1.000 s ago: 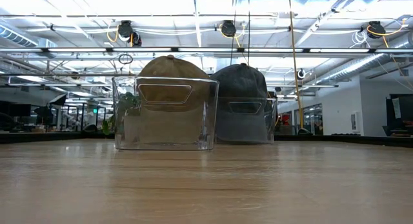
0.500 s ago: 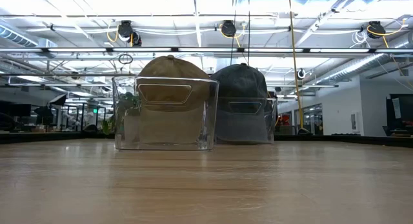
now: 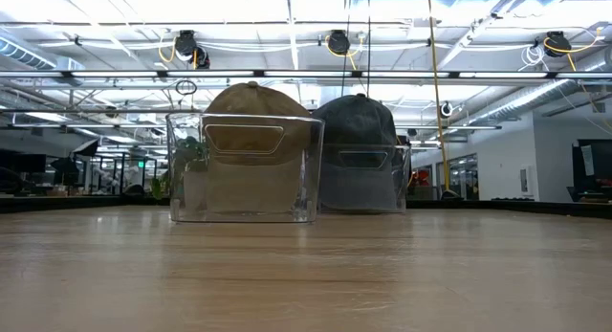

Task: Pick & Place hat
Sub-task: Put the right brown cap into the left transparent bin

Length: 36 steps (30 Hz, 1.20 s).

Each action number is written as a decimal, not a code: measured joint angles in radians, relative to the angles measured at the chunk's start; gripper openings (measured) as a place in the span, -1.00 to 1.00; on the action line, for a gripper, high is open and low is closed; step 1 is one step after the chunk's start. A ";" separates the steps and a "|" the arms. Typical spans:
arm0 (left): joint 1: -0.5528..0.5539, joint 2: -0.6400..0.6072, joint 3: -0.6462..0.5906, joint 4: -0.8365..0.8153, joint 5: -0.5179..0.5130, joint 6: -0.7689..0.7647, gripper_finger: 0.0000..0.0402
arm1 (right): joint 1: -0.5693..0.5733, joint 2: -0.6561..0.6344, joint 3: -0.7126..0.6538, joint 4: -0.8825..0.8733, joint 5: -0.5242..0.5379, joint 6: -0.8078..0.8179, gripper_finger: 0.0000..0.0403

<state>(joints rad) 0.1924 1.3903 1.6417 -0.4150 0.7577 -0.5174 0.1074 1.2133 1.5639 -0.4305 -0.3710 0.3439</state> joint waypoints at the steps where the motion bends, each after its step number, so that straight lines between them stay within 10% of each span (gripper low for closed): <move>1: 0.002 0.000 0.000 0.000 -0.001 0.005 -0.73 | 0.000 0.000 0.000 0.000 0.000 0.000 -1.00; 14: 0.057 -0.016 -0.002 0.005 -0.012 0.035 -0.89 | -0.002 -0.022 0.000 -0.009 0.063 0.072 -0.60; 24: 0.090 -0.043 -0.001 -0.040 0.002 0.044 -0.89 | -0.003 -0.191 0.000 -0.106 0.531 -0.059 0.05; 36: 0.080 -0.044 0.000 -0.073 -0.186 0.339 -0.89 | -0.003 -0.272 0.000 -0.058 0.636 -0.268 0.17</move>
<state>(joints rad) 0.2722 1.3460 1.6413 -0.4878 0.5713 -0.1786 0.1043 0.9409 1.5635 -0.4887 0.2654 0.0762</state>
